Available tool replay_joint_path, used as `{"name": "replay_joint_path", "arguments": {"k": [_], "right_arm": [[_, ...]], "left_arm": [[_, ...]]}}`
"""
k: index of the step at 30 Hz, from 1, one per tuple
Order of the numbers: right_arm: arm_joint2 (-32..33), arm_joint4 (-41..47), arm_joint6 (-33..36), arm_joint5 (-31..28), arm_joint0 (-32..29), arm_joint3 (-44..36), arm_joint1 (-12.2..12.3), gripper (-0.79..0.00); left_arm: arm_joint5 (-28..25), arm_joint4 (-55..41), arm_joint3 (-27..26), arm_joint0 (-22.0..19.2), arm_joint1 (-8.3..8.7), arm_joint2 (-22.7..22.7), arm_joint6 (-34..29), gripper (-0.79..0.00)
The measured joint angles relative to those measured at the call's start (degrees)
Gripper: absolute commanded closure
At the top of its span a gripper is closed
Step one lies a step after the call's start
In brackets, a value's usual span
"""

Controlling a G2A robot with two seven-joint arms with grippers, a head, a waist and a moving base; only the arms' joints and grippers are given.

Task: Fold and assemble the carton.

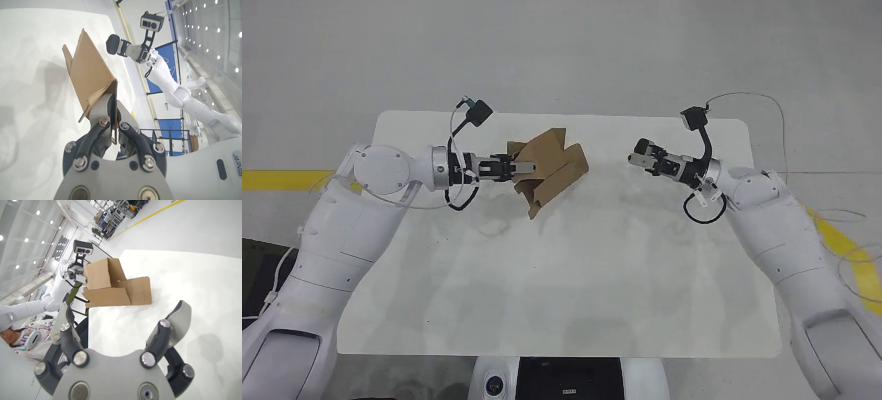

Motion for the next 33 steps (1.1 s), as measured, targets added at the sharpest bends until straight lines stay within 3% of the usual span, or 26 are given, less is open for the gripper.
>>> {"name": "replay_joint_path", "arguments": {"k": [6, 12, 19, 22, 33], "right_arm": [[-4.31, 2.78, 4.97, 3.54, 0.09, -10.74, 1.49, -0.785], [-12.15, 5.53, 4.26, 2.81, 2.66, -16.37, 3.26, -0.785], [-22.98, 6.93, -1.5, -2.96, 7.78, -15.04, 4.8, -0.468], [-27.54, 7.74, -3.35, -4.77, 10.16, -14.14, 5.13, -0.403], [-35.46, 13.93, -3.28, -4.72, 15.41, -11.11, 4.66, -0.366]], "left_arm": [[-2.88, -0.02, -0.35, 0.36, 0.41, -0.62, -4.98, 0.0], [-4.73, -1.04, -2.11, 1.07, 0.74, -1.06, -8.56, 0.0], [-5.05, -2.54, -3.45, 1.86, 1.06, -1.62, -10.87, 0.0], [-4.82, -3.19, -4.09, 2.18, 1.16, -1.83, -11.45, 0.0], [-4.43, -4.42, -6.39, 3.0, 1.29, -1.99, -11.73, 0.0]]}}
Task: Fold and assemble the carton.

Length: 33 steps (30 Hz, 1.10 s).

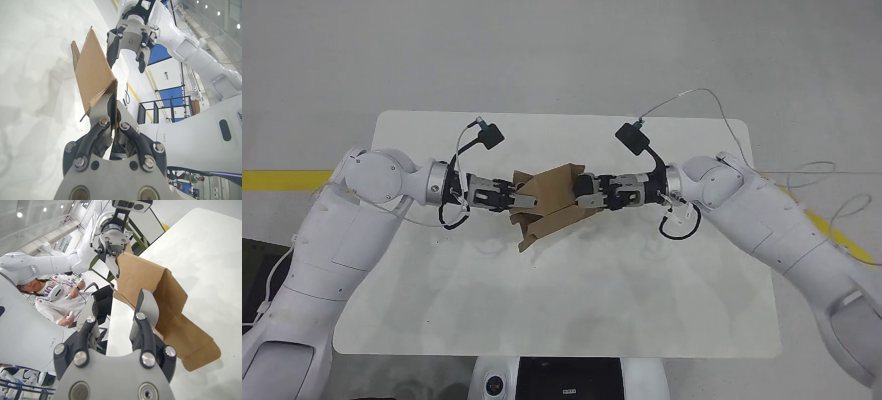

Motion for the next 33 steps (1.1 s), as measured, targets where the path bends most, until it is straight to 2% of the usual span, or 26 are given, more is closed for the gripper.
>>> {"name": "replay_joint_path", "arguments": {"k": [9, 23, 33], "right_arm": [[-1.59, 2.11, -0.01, 0.0, 0.86, 3.16, -0.65, -0.36], [-4.87, 3.7, 0.0, 0.0, 2.16, 3.99, -2.95, -0.36], [-6.06, 5.11, 0.0, 0.0, 2.94, 4.53, -3.52, -0.311]], "left_arm": [[0.4, -0.42, -1.22, 0.64, 0.17, -0.3, -0.28, 0.0], [0.86, -0.13, -2.44, 1.05, 0.34, -0.61, -0.01, 0.0], [1.07, -0.16, -2.53, 1.15, 0.39, -0.68, 0.0, 0.0]]}}
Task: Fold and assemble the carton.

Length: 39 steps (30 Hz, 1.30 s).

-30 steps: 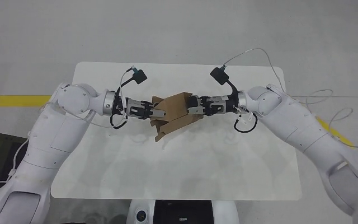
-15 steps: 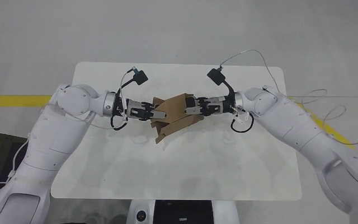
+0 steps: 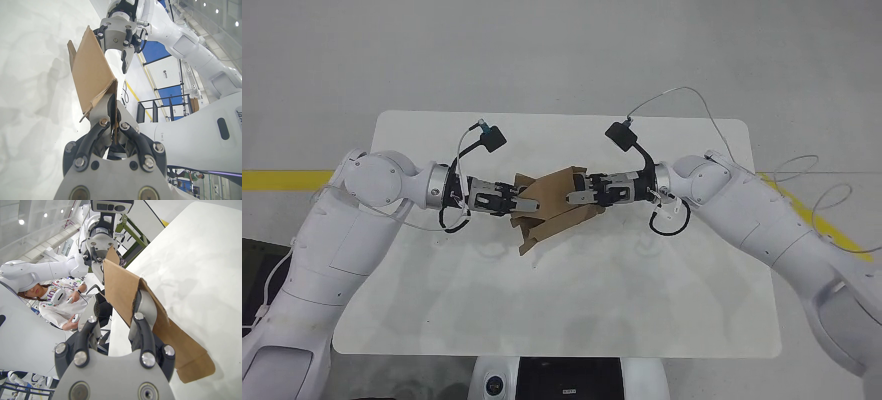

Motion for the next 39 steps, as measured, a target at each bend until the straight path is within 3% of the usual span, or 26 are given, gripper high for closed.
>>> {"name": "replay_joint_path", "arguments": {"k": [15, 17, 19, 30, 39], "right_arm": [[0.0, 0.0, 0.0, 0.0, 0.0, 0.0, 0.0, -0.271], [0.0, 0.0, 0.0, 0.0, 0.0, 0.0, 0.0, -0.372], [0.0, 0.0, 0.0, 0.0, 0.0, 0.0, 0.0, -0.785], [0.06, -0.12, -0.12, 0.12, -0.1, -0.14, 0.0, -0.785], [3.64, -5.1, -1.65, 2.52, -2.65, -3.33, 0.39, -0.773]], "left_arm": [[0.0, 0.0, 0.0, 0.0, 0.0, 0.0, 0.0, 0.0], [0.0, 0.0, 0.0, 0.0, 0.0, 0.0, 0.0, 0.0], [0.0, 0.0, 0.0, 0.0, 0.0, 0.0, 0.0, 0.0], [0.11, 0.55, -0.11, 0.28, 0.08, -0.15, 0.54, 0.0], [0.13, 0.38, -0.37, 0.26, 0.1, -0.1, 0.44, 0.0]]}}
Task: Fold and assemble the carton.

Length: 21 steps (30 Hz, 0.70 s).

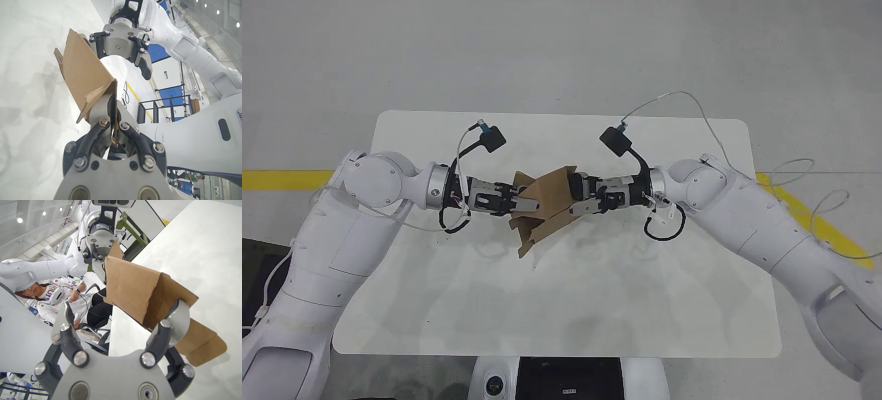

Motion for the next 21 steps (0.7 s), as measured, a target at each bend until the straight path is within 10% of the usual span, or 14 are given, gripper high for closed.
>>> {"name": "replay_joint_path", "arguments": {"k": [9, 21], "right_arm": [[3.06, -0.05, 2.19, -0.07, -2.29, -0.02, -0.06, -0.468], [5.73, 0.59, 5.21, 1.07, -4.04, 0.88, -0.66, -0.493]], "left_arm": [[0.15, 0.14, -0.19, 0.08, 0.07, -0.06, -0.11, 0.0], [0.33, 0.34, -0.41, 0.3, 0.17, -0.16, -0.04, 0.0]]}}
